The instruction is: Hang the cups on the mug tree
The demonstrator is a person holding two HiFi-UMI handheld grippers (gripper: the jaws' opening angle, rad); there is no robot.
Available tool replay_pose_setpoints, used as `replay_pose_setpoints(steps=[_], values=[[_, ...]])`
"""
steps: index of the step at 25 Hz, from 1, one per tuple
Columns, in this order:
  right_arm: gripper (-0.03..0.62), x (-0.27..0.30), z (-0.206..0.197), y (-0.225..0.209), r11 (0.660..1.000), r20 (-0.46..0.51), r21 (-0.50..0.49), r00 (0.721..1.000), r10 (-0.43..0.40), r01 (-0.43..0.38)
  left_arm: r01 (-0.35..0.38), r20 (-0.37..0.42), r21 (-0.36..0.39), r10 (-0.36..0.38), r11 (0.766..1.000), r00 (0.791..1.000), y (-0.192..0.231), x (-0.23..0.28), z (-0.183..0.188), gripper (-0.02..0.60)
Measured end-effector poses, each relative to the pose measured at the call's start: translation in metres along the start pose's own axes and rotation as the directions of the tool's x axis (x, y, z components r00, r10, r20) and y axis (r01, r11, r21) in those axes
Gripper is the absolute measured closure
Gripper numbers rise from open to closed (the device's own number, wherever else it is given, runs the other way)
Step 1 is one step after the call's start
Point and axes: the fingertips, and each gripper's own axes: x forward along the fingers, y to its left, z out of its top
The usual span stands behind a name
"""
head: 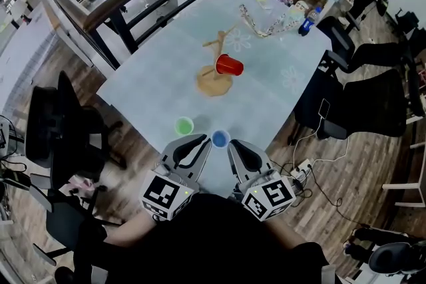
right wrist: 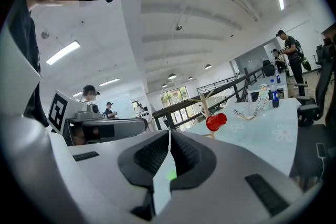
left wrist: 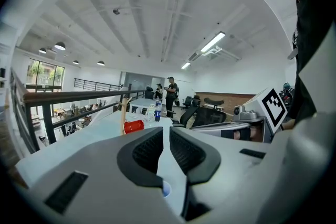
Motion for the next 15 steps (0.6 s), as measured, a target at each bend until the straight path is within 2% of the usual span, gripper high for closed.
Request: replay_pose_setpoints(steps=[3,7,11,15], values=[[0.557,-0.004,0.0,0.0,1.0,0.004,0.001,1.0,-0.001,0.001,-0.036,0.011,-0.003,0.036,0.999,0.999,0.01,-0.003,-0.003,0.551],[0.557,-0.006,-0.002,-0.007,1.0,0.009,0.014,1.0,-0.012,0.012,-0.159,0.023,-0.04,0.16,0.986,0.987,0.057,-0.011,-0.016,0.551],[0.557,-0.006,-0.007,-0.01,0.999,-0.007,0.029,1.0,-0.026,0.026,-0.245,-0.005,-0.022,0.245,0.969,0.969,0.099,-0.023,-0.044,0.551],[0.557,-0.002,-0.014,-0.011,0.999,-0.023,0.025,0.999,-0.028,0.029,-0.284,-0.033,-0.074,0.282,0.956,0.959,0.13,-0.028,-0.079,0.551]])
